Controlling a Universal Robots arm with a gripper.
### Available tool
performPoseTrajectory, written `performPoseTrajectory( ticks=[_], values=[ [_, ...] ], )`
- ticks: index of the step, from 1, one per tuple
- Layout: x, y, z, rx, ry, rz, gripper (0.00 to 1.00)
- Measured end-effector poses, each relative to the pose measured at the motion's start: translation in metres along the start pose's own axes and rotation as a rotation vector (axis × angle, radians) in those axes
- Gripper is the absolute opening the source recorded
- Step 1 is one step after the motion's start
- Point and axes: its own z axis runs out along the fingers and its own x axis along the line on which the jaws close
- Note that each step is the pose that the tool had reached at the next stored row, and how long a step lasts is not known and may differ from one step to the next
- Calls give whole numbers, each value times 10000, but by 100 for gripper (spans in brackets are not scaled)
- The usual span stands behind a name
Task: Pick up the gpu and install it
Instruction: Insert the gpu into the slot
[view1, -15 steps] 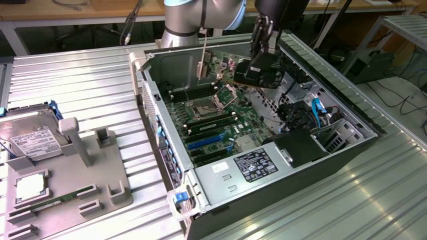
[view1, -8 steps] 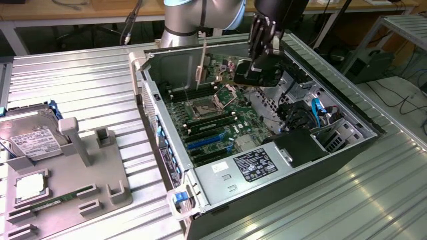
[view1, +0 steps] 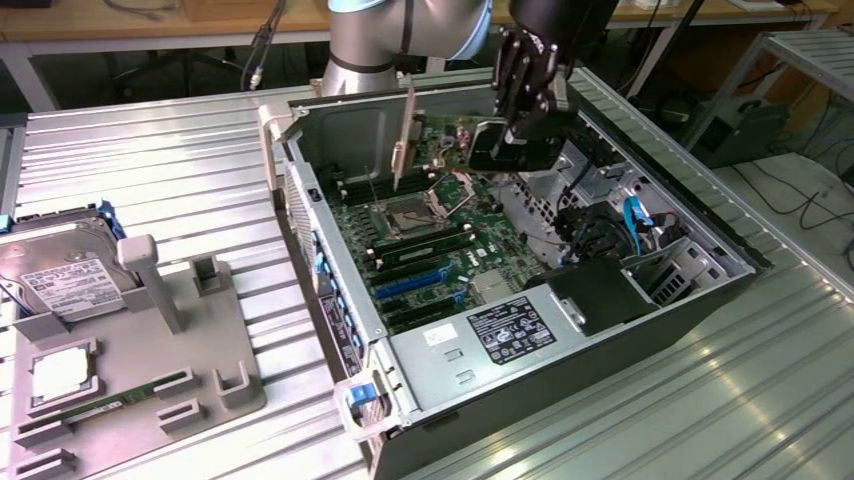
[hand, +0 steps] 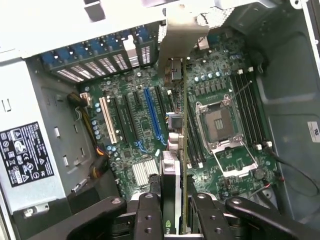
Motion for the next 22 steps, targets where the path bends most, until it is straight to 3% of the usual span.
performPoseTrajectory(
  ticks=[10,22],
  values=[
    [0,-1,2,-45,85,-1749,28],
    [4,12,17,-43,64,-1812,28]
  ],
)
